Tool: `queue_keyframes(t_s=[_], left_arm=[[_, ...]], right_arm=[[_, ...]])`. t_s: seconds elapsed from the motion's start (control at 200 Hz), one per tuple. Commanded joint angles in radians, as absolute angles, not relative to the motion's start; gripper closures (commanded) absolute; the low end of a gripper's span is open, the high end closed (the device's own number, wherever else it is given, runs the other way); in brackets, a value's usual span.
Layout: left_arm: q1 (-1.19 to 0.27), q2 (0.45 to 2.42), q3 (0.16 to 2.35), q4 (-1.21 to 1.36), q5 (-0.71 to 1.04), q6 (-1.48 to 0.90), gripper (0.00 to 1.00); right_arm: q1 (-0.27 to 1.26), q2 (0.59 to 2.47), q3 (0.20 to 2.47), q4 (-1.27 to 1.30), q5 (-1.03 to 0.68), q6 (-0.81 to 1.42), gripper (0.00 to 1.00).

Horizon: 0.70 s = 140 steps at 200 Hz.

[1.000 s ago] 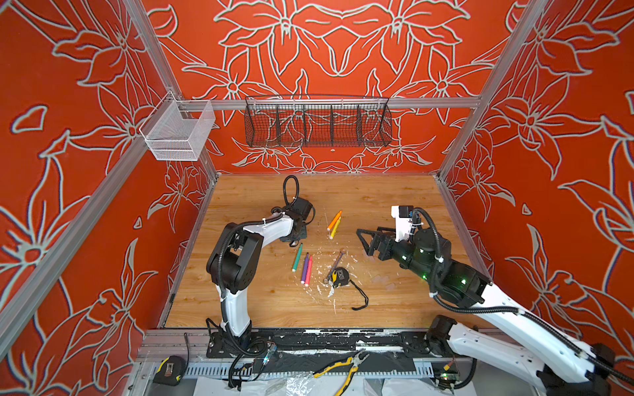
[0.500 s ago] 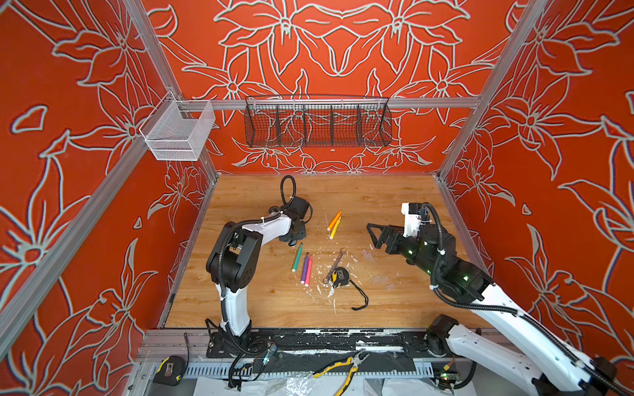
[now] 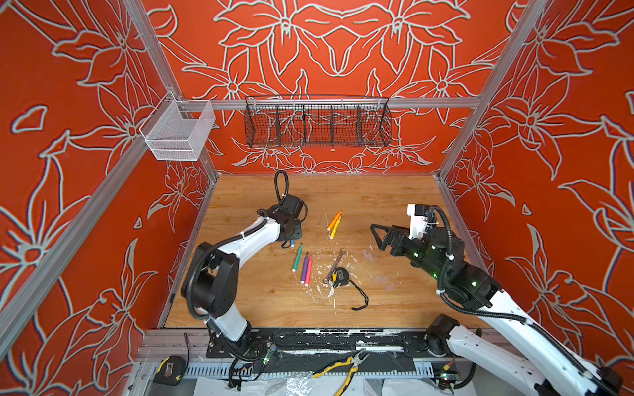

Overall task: Insert the pens into the pen caps
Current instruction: 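Release the capped blue highlighter onto the table with the left gripper, then grasp the green highlighter with the left gripper and lift it upright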

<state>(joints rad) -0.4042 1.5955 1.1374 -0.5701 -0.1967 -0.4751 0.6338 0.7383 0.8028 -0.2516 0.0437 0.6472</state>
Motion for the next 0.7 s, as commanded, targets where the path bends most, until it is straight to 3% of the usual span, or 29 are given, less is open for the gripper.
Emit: queue_keyframes(t_s=[0.0,0.205,0.5,0.696], left_arm=[[-0.468,1.541,1.075,-0.639,-0.191,-0.457,0.56],[-0.582,1.537,1.011,-0.650,-0.219,-0.475,0.56],[-0.584,1.586,0.959,-0.597,-0.180,-0.471,0.56],[-0.584,1.652,0.949,-0.561,-0.173,-0.467,0.62]], right_arm=[[0.629,0.731,0.791,-0.259,0.053,0.642,0.02],[0.629,0.727,0.789,-0.265,0.048,0.640,0.02],[0.629,0.718,0.792,-0.275,0.049,0.638,0.02],[0.629,0.719,0.789,-0.267,0.049,0.640,0.02]])
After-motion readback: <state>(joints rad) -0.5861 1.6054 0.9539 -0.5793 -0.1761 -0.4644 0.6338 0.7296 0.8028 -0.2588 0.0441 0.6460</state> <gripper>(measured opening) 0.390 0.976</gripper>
